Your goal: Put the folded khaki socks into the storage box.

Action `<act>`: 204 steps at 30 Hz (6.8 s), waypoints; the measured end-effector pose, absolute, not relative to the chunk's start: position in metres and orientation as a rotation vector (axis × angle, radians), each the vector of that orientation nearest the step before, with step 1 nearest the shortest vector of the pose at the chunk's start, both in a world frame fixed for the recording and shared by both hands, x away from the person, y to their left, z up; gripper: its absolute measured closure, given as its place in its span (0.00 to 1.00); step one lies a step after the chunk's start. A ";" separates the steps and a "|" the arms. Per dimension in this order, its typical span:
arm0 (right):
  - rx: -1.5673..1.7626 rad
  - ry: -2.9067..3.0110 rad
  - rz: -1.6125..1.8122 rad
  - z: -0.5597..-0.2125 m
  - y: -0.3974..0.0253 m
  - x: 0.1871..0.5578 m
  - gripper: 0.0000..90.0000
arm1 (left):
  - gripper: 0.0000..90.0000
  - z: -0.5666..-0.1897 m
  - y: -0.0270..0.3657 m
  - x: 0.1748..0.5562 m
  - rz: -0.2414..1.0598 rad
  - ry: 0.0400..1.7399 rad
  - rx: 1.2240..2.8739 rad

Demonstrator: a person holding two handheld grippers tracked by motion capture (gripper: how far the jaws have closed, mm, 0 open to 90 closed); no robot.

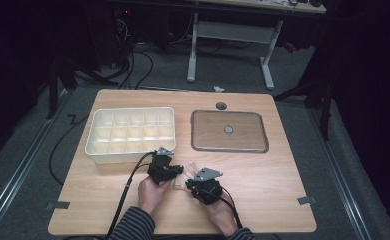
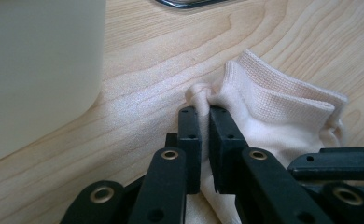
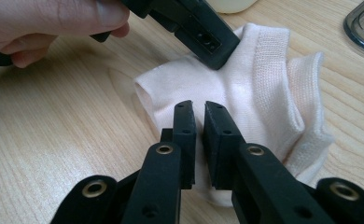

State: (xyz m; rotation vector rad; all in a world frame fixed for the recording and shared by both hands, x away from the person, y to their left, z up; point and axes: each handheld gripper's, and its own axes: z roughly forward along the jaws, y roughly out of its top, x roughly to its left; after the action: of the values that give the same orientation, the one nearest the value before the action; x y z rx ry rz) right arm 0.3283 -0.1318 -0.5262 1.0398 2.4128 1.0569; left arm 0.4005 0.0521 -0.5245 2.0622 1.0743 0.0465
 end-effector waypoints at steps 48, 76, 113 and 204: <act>1.152 2.347 1.078 -0.524 -0.134 0.357 0.96 | 0.95 -0.505 0.065 0.373 0.077 1.036 1.988; 1.091 2.419 1.114 -0.527 -0.122 0.363 0.95 | 0.95 -0.498 0.067 0.365 0.083 0.987 1.971; 1.198 2.352 1.071 -0.528 -0.142 0.352 0.81 | 0.95 -0.492 0.057 0.365 0.122 1.020 1.981; 1.018 2.458 1.113 -0.527 -0.141 0.325 0.96 | 0.57 -0.504 0.052 0.366 0.270 0.985 2.030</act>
State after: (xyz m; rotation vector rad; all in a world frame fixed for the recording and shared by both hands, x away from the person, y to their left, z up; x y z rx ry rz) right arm 0.3246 -0.1408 -0.5272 1.0177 2.4580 1.1128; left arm 0.3662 0.0518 -0.5036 2.0304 0.9846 0.2700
